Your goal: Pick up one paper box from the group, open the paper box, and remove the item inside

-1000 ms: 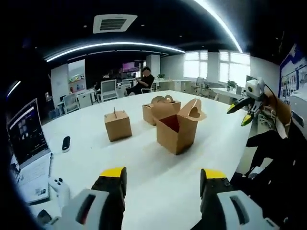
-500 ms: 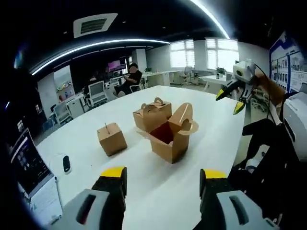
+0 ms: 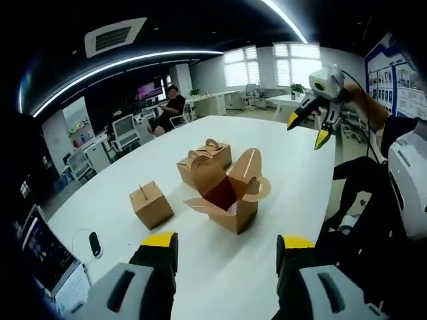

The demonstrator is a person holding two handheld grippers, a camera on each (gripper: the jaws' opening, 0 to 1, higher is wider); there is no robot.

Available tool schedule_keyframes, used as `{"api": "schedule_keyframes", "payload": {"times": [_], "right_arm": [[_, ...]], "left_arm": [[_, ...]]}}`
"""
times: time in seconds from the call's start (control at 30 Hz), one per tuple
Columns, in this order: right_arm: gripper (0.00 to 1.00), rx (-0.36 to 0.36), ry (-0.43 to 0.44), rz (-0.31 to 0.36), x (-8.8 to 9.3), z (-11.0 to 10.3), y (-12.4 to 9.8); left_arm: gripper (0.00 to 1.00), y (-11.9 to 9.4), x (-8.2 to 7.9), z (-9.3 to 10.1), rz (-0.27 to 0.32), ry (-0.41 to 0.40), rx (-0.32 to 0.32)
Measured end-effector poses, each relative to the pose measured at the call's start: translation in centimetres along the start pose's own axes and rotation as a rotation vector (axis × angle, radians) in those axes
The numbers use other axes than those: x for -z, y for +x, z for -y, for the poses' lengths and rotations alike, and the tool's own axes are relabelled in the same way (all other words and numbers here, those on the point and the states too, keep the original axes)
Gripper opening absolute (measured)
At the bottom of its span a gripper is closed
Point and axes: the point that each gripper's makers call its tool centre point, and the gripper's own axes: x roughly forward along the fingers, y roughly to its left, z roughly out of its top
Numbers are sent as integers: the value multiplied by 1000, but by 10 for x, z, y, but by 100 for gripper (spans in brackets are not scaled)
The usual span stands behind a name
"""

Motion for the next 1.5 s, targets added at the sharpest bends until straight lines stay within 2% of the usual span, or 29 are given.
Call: {"api": "schedule_keyframes", "payload": {"times": [0.13, 0.23, 0.3, 0.43, 0.63, 0.8, 0.83, 0.97, 1.17, 1.37, 1.5], "right_arm": [[55, -7, -12, 0, -3, 2, 2], [53, -16, -46, 11, -12, 3, 4], [53, -20, -66, 18, -20, 4, 6], [51, -37, -99, 22, -38, 6, 14], [49, -60, -142, 22, -62, 10, 32], [48, -88, -174, -4, -74, 14, 54], [49, -86, -201, -14, -76, 17, 58], [48, -88, -222, -37, -84, 28, 76], [45, -108, -253, -57, -92, 34, 103], [42, -118, -290, -100, -94, 39, 130], [40, -152, -279, -139, -91, 39, 148]], "left_arm": [[64, 5, 2, -1, 4, 28, 20], [70, 14, 5, -1, 27, 88, 63], [73, 22, 8, -1, 54, 126, 103], [77, 39, 20, -12, 56, 151, 119], [77, 72, 30, -20, 86, 137, 201], [77, 102, 38, -26, 93, 144, 234], [77, 107, 40, -26, 94, 143, 255], [77, 127, 41, -34, 120, 137, 277], [80, 147, 37, -39, 222, 151, 305], [80, 167, 37, -25, 233, 181, 343], [80, 184, 34, -23, 250, 184, 363]]}}
